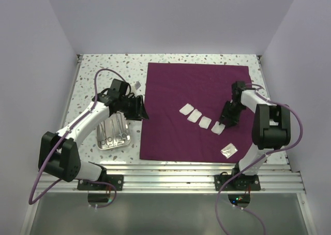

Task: Prepare the surgical pack

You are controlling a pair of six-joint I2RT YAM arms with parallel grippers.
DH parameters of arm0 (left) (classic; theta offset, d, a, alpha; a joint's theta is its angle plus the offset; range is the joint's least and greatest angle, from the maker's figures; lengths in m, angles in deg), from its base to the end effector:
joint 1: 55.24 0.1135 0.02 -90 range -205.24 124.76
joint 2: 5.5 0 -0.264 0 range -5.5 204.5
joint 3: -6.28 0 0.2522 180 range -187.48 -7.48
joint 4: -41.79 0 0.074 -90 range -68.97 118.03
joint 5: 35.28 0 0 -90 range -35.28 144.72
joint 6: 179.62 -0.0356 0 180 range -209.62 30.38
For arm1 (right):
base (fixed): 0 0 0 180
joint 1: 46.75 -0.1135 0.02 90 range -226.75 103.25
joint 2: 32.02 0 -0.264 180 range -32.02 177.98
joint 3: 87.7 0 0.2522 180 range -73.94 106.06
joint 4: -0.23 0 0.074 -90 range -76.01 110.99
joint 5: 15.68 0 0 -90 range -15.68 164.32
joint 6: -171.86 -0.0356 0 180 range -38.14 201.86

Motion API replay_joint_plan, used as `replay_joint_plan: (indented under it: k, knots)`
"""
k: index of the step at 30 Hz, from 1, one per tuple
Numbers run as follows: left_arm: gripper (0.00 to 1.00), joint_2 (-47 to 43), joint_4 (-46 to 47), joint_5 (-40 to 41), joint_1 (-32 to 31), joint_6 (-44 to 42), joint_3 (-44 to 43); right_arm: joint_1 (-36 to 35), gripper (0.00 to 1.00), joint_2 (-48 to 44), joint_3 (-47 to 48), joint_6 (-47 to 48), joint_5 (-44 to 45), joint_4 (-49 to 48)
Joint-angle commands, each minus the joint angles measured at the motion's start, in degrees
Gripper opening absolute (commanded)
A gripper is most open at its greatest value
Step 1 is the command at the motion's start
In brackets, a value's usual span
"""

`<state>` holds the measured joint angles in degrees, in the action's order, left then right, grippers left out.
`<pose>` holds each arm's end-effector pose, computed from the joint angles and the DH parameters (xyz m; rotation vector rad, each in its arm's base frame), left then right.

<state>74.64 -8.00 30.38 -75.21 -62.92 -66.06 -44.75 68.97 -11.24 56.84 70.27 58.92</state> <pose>0.2598 -0.1100 0.2495 0.0103 2.6719 -0.8350 0.3126 -0.0084 0.1592 0.7032 2.9540 0.1411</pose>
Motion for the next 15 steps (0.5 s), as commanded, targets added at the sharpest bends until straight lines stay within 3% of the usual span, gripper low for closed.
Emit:
replay_joint_plan:
  k: [1, 9, 15]
  knots:
    - [0.49, -0.2, 1.6, -1.8, -0.2, 0.8, 0.1, 0.2, 0.44, 0.3, 2.2, 1.3, -0.6, -0.4]
    - [0.49, 0.5, 2.0, -2.6, -0.2, 0.9, -0.1, 0.2, 0.48, 0.4, 2.6, 2.0, -1.3, 0.3]
    - [0.49, 1.0, 1.9, -3.1, -0.2, 0.5, -0.3, 0.2, 0.43, 0.7, 0.8, 2.1, -4.0, -2.5]
